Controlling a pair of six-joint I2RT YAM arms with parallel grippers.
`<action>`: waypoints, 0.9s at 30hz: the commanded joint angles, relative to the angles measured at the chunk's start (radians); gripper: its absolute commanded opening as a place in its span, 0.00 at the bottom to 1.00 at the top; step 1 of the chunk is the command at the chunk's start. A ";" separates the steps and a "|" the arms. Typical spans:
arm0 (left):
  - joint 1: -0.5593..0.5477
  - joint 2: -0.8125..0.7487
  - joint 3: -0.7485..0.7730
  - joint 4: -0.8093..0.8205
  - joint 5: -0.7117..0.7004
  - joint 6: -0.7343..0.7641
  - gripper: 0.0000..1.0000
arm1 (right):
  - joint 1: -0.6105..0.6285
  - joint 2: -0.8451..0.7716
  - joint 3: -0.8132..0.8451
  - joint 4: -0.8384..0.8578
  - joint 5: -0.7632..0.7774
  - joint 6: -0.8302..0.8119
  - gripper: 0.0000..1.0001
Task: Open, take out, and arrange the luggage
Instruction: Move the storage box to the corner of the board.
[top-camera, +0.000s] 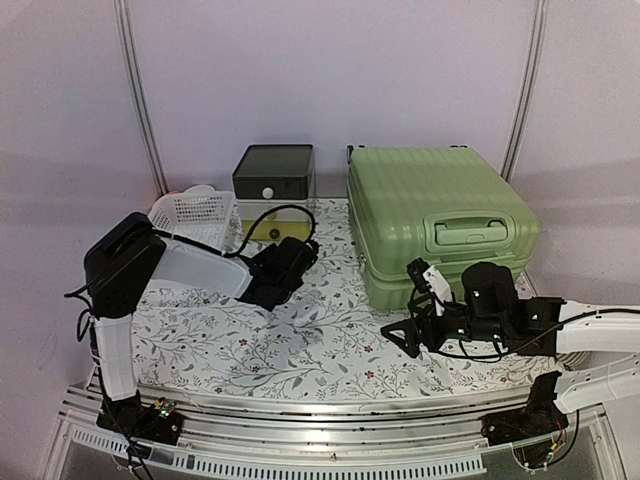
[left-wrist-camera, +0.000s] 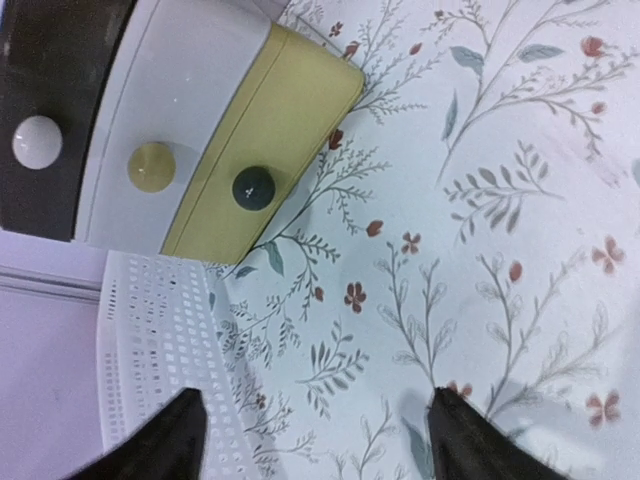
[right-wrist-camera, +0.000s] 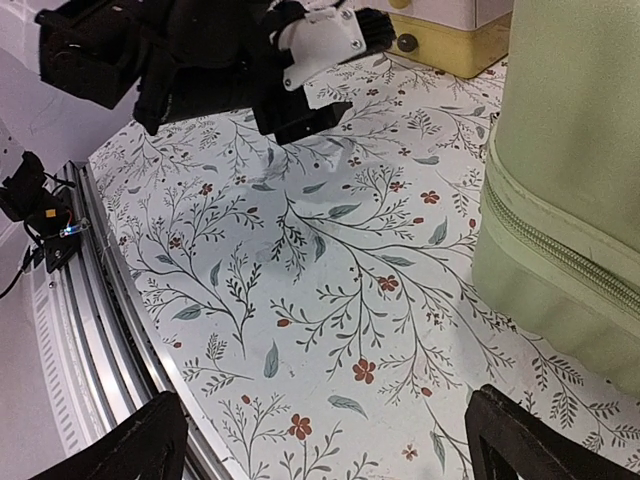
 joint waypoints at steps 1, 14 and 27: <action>-0.061 -0.139 -0.069 -0.085 -0.070 -0.173 0.97 | -0.003 -0.012 0.032 0.015 -0.010 0.008 0.99; -0.142 -0.477 -0.211 -0.180 0.083 -0.441 0.98 | -0.003 -0.001 0.060 -0.005 0.084 0.064 0.99; -0.140 -0.788 -0.380 -0.057 0.287 -0.522 0.98 | -0.003 0.057 0.153 -0.127 0.184 0.125 0.99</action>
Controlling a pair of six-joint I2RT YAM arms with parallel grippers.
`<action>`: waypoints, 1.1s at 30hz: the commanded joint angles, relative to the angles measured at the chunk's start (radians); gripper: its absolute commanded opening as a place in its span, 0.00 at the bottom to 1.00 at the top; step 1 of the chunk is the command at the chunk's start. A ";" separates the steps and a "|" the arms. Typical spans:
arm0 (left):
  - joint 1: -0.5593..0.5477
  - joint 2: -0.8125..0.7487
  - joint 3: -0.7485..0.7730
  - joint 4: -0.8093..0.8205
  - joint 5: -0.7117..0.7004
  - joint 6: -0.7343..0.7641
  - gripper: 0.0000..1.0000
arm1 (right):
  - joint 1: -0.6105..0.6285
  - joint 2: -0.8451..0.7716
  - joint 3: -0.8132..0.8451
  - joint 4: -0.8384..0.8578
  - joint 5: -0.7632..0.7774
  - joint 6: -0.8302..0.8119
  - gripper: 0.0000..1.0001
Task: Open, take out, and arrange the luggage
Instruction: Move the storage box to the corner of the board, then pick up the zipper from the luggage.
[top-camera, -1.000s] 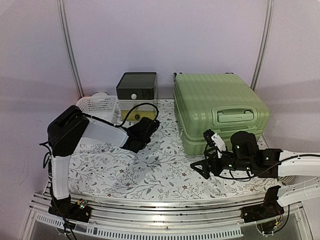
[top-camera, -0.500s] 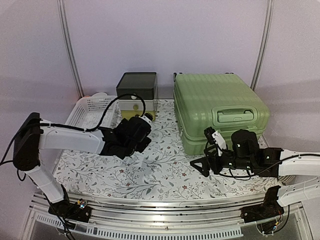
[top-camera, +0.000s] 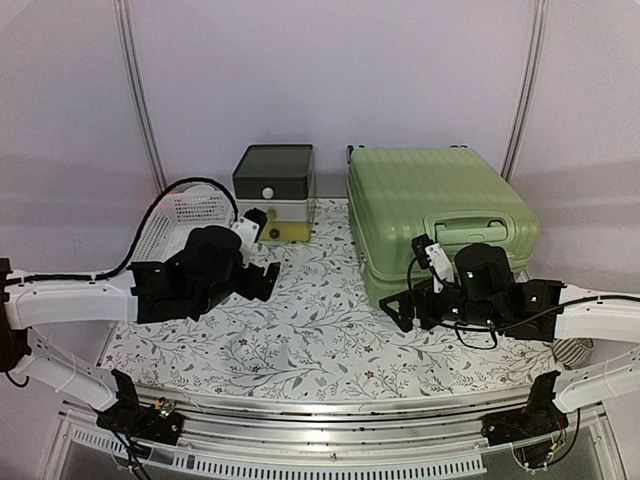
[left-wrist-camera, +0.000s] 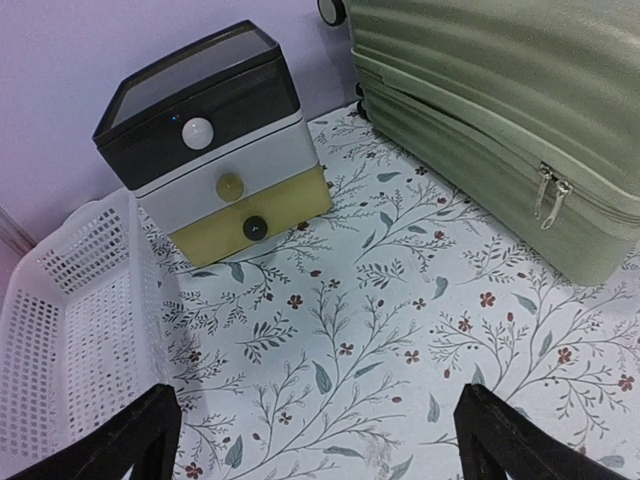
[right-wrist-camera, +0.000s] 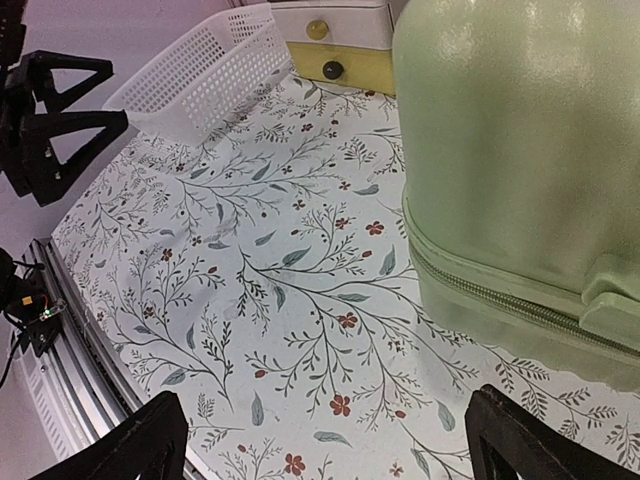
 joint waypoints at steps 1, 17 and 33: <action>-0.007 -0.069 -0.044 0.054 0.086 -0.045 0.98 | -0.002 -0.005 0.005 -0.026 0.020 -0.030 0.99; -0.005 -0.205 -0.112 0.119 0.208 -0.077 0.98 | -0.003 -0.025 -0.006 -0.021 -0.012 -0.032 0.99; -0.004 -0.227 -0.134 0.125 0.228 -0.102 0.98 | -0.002 -0.022 0.020 -0.033 -0.022 -0.037 0.99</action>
